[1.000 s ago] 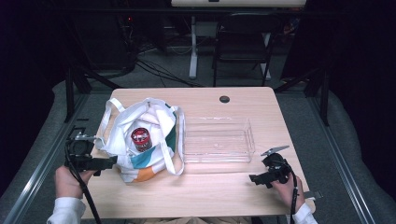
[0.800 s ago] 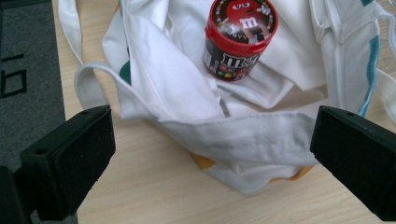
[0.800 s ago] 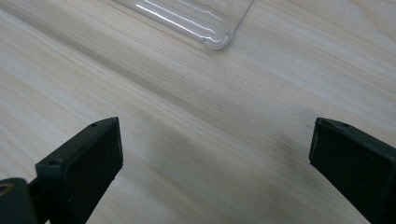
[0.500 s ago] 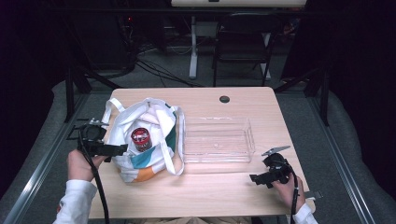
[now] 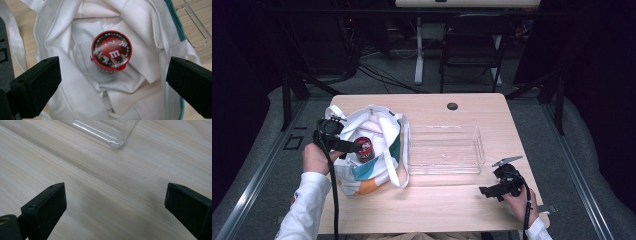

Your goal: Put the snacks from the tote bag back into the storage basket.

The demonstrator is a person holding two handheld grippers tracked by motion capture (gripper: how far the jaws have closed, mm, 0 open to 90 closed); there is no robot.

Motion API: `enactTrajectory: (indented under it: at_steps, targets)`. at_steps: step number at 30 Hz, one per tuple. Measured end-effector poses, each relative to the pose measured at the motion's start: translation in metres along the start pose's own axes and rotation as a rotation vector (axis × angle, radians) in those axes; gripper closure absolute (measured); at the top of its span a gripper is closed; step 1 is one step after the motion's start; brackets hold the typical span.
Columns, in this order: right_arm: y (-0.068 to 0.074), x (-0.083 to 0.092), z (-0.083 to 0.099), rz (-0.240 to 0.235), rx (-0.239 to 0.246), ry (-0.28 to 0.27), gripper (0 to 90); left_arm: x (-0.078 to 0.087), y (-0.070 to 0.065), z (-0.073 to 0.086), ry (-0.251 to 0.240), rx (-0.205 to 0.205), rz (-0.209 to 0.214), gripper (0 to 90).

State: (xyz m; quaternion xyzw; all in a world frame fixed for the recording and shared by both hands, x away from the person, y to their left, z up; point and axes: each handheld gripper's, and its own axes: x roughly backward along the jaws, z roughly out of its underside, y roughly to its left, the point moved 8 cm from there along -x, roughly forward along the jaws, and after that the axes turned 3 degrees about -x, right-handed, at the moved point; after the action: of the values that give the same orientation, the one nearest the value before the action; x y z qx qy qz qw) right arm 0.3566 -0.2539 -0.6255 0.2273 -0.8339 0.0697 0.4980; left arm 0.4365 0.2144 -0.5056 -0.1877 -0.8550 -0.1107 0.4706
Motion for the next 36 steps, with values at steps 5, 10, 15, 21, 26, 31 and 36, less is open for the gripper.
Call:
enactTrajectory:
  at_steps: [5, 10, 15, 21, 26, 31, 36]
  targets:
    - [-0.001, 0.0, 0.0, -0.002, 0.002, 0.004, 3.8, -0.016, -0.004, -0.009, 0.028, -0.018, -0.001, 0.1]
    - [-0.001, -0.001, -0.001, 0.0, 0.004, -0.002, 3.9, -0.033, -0.006, -0.015, 0.077, -0.037, -0.011, 0.1]
    - [0.001, 0.0, -0.001, -0.01, 0.0, -0.009, 3.9, -0.048, -0.006, -0.015, 0.115, -0.036, -0.017, 0.2]
    - [0.0, 0.0, -0.001, -0.012, -0.005, -0.013, 4.0, -0.059, -0.005, -0.014, 0.163, -0.039, -0.008, 0.6]
    - [-0.001, 0.0, -0.001, 0.0, 0.011, 0.002, 4.0, -0.068, -0.002, -0.013, 0.177, -0.028, -0.017, 0.6]
    - [-0.001, -0.001, -0.002, -0.014, 0.0, -0.008, 4.0, -0.071, -0.002, -0.011, 0.199, -0.029, -0.003, 5.1]
    - [-0.002, 0.0, -0.001, -0.008, 0.005, 0.004, 4.0, -0.073, -0.002, -0.011, 0.204, -0.025, -0.006, 11.6]
